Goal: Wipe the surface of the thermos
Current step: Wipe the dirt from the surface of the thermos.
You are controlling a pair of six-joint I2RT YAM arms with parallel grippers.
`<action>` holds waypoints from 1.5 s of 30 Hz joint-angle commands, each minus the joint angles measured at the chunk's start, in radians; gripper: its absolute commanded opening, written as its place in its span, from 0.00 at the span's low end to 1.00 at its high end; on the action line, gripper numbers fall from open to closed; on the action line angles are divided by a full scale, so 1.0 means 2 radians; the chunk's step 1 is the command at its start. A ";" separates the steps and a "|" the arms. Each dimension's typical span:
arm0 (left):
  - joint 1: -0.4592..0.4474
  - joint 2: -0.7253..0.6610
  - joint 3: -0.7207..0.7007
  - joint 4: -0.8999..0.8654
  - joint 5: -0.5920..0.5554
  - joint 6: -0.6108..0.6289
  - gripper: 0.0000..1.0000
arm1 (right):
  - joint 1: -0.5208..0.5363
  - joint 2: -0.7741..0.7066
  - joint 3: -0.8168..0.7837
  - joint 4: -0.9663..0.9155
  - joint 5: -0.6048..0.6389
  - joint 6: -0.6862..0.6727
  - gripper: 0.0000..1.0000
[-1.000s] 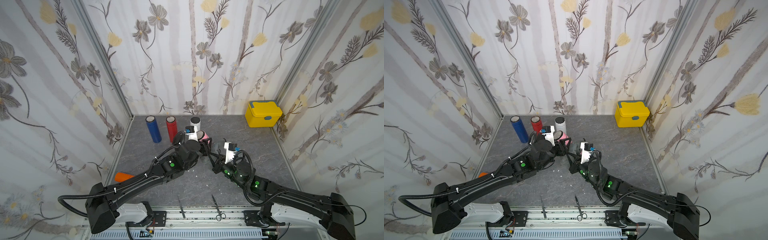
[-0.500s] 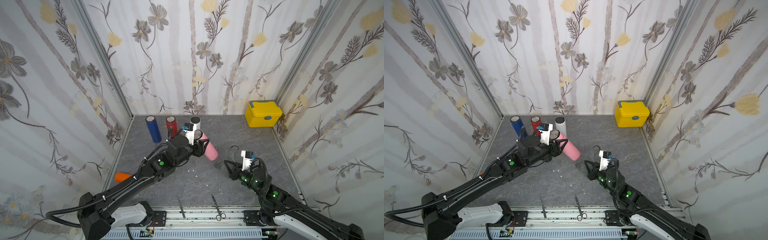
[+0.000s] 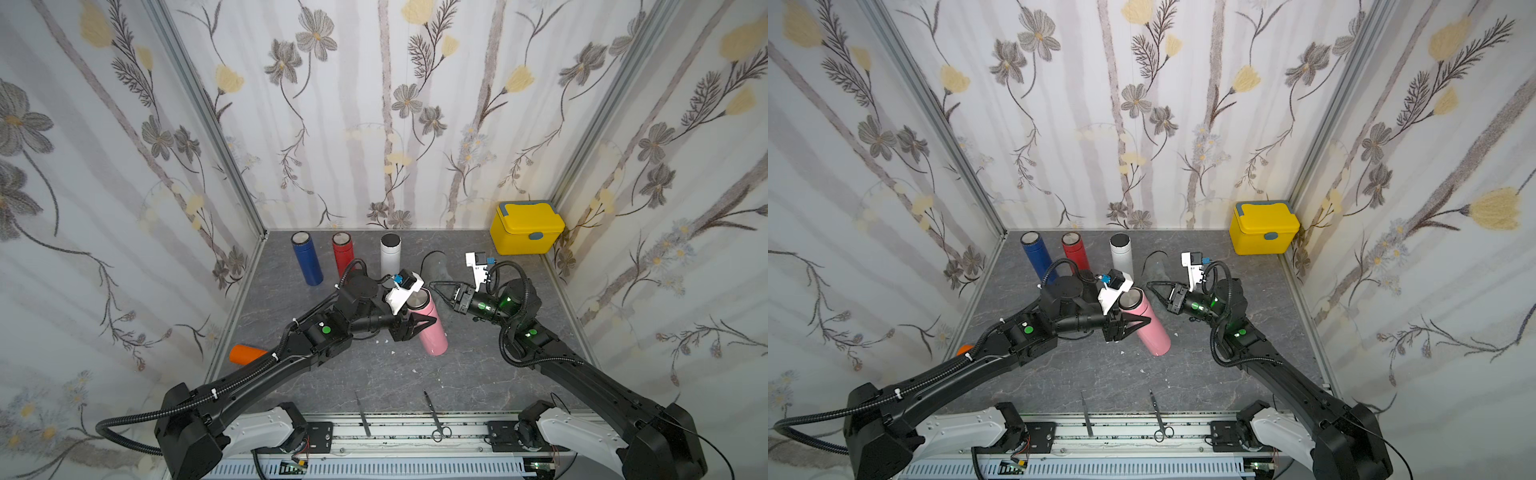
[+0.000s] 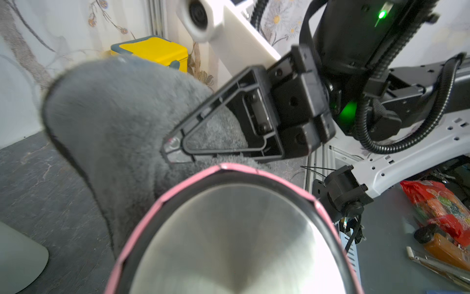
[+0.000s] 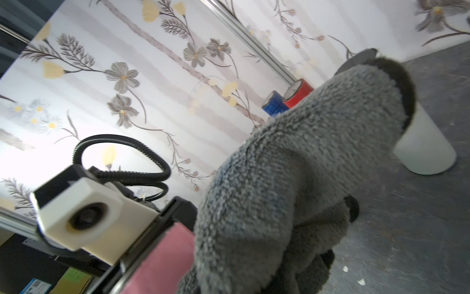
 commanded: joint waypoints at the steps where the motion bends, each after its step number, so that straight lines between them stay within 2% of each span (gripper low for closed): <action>1: -0.001 0.012 -0.003 0.050 -0.008 0.014 0.00 | 0.021 0.002 0.001 0.045 -0.044 0.018 0.00; 5: 0.000 0.019 -0.008 0.074 -0.035 0.009 0.00 | 0.049 -0.016 -0.059 0.002 -0.011 -0.009 0.00; 10: 0.001 0.026 -0.005 0.087 -0.052 0.009 0.00 | 0.051 -0.063 -0.149 -0.061 0.057 -0.036 0.00; 14: 0.001 0.032 -0.003 0.091 -0.063 0.008 0.00 | 0.050 -0.094 -0.182 -0.094 0.105 -0.050 0.00; 19: 0.001 0.043 0.005 0.093 -0.097 -0.008 0.00 | 0.050 -0.098 -0.128 -0.123 0.101 -0.081 0.00; 26: 0.000 0.069 0.000 0.123 -0.123 -0.051 0.00 | 0.054 -0.097 -0.044 -0.079 0.097 -0.104 0.00; 29: 0.000 0.068 -0.007 0.150 -0.140 -0.070 0.00 | 0.059 -0.075 -0.056 -0.073 0.085 -0.105 0.00; 32: 0.000 0.060 -0.012 0.176 -0.167 -0.091 0.00 | 0.066 -0.065 -0.104 -0.061 0.092 -0.095 0.00; 37: -0.001 0.062 0.002 0.176 -0.222 -0.133 0.00 | 0.074 -0.086 -0.166 -0.087 0.147 -0.092 0.00; 40: -0.003 0.077 0.028 0.148 -0.237 -0.168 0.00 | 0.077 -0.107 -0.157 -0.098 0.161 -0.098 0.00; 45: -0.032 0.105 0.060 0.114 -0.277 -0.221 0.00 | 0.094 -0.120 -0.085 -0.089 0.192 -0.137 0.00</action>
